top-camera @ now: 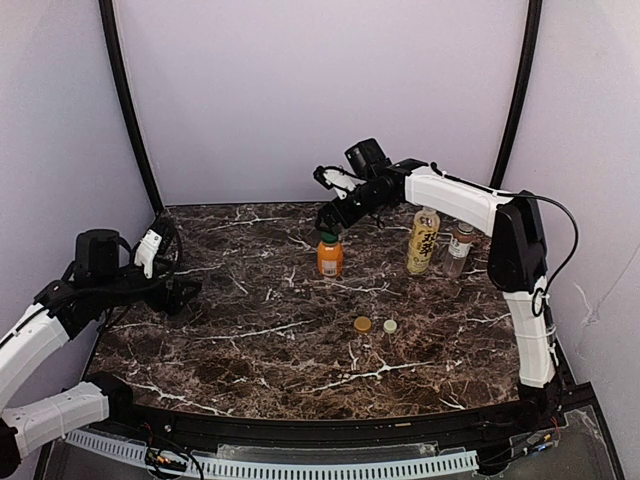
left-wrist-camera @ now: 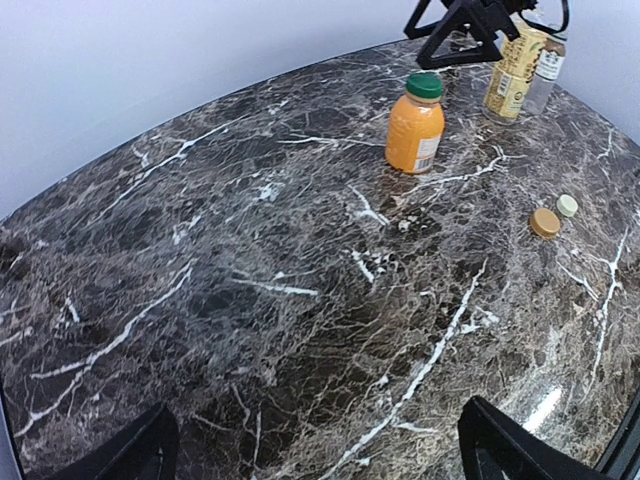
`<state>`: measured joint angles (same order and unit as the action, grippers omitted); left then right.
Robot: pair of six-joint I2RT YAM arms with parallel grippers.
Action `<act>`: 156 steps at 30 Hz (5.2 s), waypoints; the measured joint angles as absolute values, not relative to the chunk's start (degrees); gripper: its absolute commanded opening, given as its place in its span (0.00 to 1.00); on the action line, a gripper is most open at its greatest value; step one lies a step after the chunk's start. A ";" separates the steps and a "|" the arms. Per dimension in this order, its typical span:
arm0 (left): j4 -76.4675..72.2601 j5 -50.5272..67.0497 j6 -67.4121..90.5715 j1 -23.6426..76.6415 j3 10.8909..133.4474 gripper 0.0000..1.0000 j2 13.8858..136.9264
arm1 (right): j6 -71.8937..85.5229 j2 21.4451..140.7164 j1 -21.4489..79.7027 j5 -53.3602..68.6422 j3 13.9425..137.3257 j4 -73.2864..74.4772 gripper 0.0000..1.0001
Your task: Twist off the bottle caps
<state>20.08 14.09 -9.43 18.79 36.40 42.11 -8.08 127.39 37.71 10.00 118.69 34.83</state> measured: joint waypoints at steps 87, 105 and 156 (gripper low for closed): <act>28.86 25.10 -22.68 27.94 59.13 0.77 57.08 | 15.57 109.34 59.53 26.98 105.67 6.24 0.00; 27.62 21.54 -26.37 28.14 59.35 0.46 57.19 | 20.86 109.40 58.19 31.42 104.05 5.28 0.99; 7.31 -11.44 -61.78 37.26 49.67 0.40 53.71 | 38.19 111.96 56.03 33.15 100.20 -4.71 0.33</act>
